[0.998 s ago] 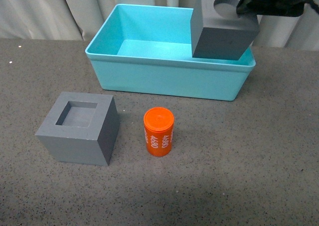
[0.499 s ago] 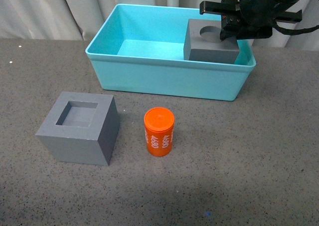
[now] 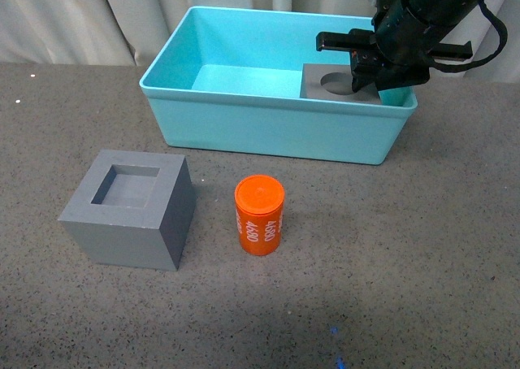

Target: Place gray and orange parts in blue box

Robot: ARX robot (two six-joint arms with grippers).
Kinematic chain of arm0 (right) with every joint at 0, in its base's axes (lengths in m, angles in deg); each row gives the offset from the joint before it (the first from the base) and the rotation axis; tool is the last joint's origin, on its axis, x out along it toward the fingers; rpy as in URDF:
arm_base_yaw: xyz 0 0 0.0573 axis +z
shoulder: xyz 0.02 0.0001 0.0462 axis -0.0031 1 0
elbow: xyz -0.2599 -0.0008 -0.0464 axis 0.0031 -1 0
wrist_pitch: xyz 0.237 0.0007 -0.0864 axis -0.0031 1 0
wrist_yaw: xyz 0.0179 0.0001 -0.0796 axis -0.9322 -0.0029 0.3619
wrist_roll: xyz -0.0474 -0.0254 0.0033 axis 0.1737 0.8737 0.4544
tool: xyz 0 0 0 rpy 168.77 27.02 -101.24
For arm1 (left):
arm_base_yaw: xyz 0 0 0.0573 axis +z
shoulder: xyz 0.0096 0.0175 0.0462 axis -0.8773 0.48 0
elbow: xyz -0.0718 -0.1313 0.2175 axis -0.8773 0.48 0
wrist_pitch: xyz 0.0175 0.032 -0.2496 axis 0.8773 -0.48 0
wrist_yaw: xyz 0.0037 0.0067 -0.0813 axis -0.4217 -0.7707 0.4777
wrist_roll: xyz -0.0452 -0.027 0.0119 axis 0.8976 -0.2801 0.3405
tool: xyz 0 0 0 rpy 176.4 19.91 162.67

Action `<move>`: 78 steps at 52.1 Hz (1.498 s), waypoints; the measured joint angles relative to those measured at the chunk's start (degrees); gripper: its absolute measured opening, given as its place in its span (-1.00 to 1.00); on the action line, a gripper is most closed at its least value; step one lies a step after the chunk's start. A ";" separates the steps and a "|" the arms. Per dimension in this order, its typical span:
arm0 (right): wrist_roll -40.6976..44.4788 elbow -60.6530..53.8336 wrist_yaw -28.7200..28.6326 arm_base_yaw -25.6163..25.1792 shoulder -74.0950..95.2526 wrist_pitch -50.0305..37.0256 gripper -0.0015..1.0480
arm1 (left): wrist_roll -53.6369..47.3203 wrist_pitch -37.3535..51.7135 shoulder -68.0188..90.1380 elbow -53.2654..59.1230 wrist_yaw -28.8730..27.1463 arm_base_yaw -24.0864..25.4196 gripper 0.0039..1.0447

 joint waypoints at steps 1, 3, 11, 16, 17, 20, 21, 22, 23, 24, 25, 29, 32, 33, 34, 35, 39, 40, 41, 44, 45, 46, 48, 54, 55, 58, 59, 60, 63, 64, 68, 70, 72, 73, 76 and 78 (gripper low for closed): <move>0.00 0.13 0.09 0.00 0.13 0.17 -0.66 | 0.00 0.00 0.00 0.00 0.00 0.00 0.88; 0.00 0.35 0.28 0.00 0.33 0.44 -0.66 | 0.00 0.00 0.00 0.00 0.00 0.00 0.88; -0.22 0.68 0.37 -0.07 0.66 0.98 -0.51 | 0.00 0.00 0.00 0.00 0.00 0.00 0.88; -0.63 0.68 0.22 -0.13 0.50 0.94 -0.28 | 0.00 0.00 0.00 0.00 0.00 0.00 0.88; -0.81 0.68 0.15 -0.13 0.35 0.81 -0.21 | 0.00 0.00 0.00 0.00 -0.02 0.00 0.88; -1.31 -0.44 0.00 -0.13 -0.87 -0.68 0.03 | 0.00 0.00 0.00 0.00 0.00 0.00 0.88; -1.55 -1.09 -0.07 -0.13 -1.55 -1.33 0.10 | 0.00 0.00 0.00 0.00 0.00 0.00 0.88; -1.66 -1.44 -0.07 -0.13 -1.86 -1.68 0.13 | 0.00 0.00 0.00 0.00 0.00 0.00 0.88; -1.90 -2.29 -0.22 -0.13 -2.69 -2.58 0.20 | 0.00 0.00 0.00 0.00 0.00 0.00 0.88; -2.01 -2.75 -0.22 -0.13 -3.15 -3.04 0.23 | 0.00 0.00 0.00 0.00 0.00 0.00 0.88; -2.16 -3.76 -0.20 -0.13 -4.15 -4.07 0.30 | 0.00 0.00 0.00 0.00 0.00 0.00 0.88; -2.71 -8.94 -0.09 -0.13 -9.44 -10.08 0.57 | 0.00 0.00 0.00 0.00 0.00 0.00 0.88; -2.71 -12.81 0.24 -0.11 -13.66 -14.69 0.74 | 0.00 0.00 0.00 0.00 0.00 0.00 0.88; -2.71 -15.30 0.26 -0.07 -16.48 -17.46 0.83 | 0.00 0.00 0.00 0.00 0.00 0.00 0.88; -2.71 -16.98 0.28 0.00 -18.36 -19.28 0.85 | 0.00 0.00 0.00 0.00 0.00 0.00 0.88; -2.45 -18.73 0.50 0.07 -20.26 -21.14 0.84 | 0.00 0.00 0.00 0.00 0.00 0.00 0.88; -1.25 -24.22 1.84 0.50 -25.86 -26.84 0.80 | 0.00 0.00 0.00 0.00 0.00 0.00 0.88; -0.90 -26.21 1.97 0.70 -27.56 -28.92 0.80 | 0.00 0.00 0.00 0.00 -0.02 0.00 0.88; -0.24 -28.13 2.19 0.85 -29.24 -30.73 0.81 | 0.00 0.00 0.00 0.00 0.00 0.00 0.88; 1.03 -33.00 3.45 1.36 -32.96 -34.64 0.81 | 0.00 0.00 0.00 0.00 0.00 0.00 0.88; 1.25 -33.99 3.52 1.44 -33.62 -35.41 0.81 | 0.00 0.00 0.00 0.00 0.00 0.00 0.88; 1.57 -35.98 3.82 1.55 -34.86 -36.92 0.81 | 0.00 0.00 0.00 0.00 0.00 0.00 0.88; 2.14 -38.80 4.33 1.79 -36.48 -38.86 0.81 | 0.00 0.00 0.00 0.00 0.00 0.00 0.88; 4.33 -49.48 5.92 2.03 -42.69 -42.23 0.81 | 0.00 0.00 0.00 0.00 -0.02 0.00 0.88; 4.42 -50.88 6.01 1.99 -43.67 -42.23 0.81 | 0.00 0.00 0.00 0.00 -0.02 0.00 0.88; 4.87 -54.10 6.40 1.90 -46.42 -42.23 0.81 | 0.00 0.00 0.00 0.00 -0.02 0.00 0.88; 5.05 -54.71 6.54 1.90 -47.01 -42.23 0.81 | 0.00 0.00 0.00 0.00 -0.02 0.00 0.88; 5.18 -55.87 6.64 1.81 -48.13 -42.18 0.81 | 0.00 0.00 0.00 0.00 0.00 0.00 0.88; 5.31 -58.27 6.78 1.53 -50.90 -41.31 0.81 | 0.00 0.00 0.00 0.00 0.00 0.00 0.88; 5.60 -59.43 7.02 1.36 -52.46 -40.68 0.81 | 0.00 0.00 0.00 0.00 0.00 0.00 0.88; 6.03 -61.44 7.19 0.74 -55.43 -39.54 0.81 | 0.00 0.00 0.00 0.00 0.00 0.00 0.88; 6.32 -62.20 7.41 0.39 -56.72 -39.06 0.81 | 0.00 0.00 0.00 0.00 -0.02 0.00 0.88; 6.64 -63.08 7.61 -0.13 -58.12 -38.73 0.81 | 0.00 0.00 0.00 0.00 0.00 0.00 0.88; 6.78 -63.47 7.65 -0.28 -58.71 -38.53 0.81 | 0.00 0.00 0.00 0.00 -0.02 0.00 0.88; 7.98 -64.78 8.66 -0.68 -60.28 -38.51 0.81 | 0.00 0.00 0.00 0.00 -0.02 0.00 0.88; 8.39 -65.31 9.05 -0.81 -60.81 -38.51 0.81 | 0.00 0.00 0.00 0.00 -0.02 0.00 0.88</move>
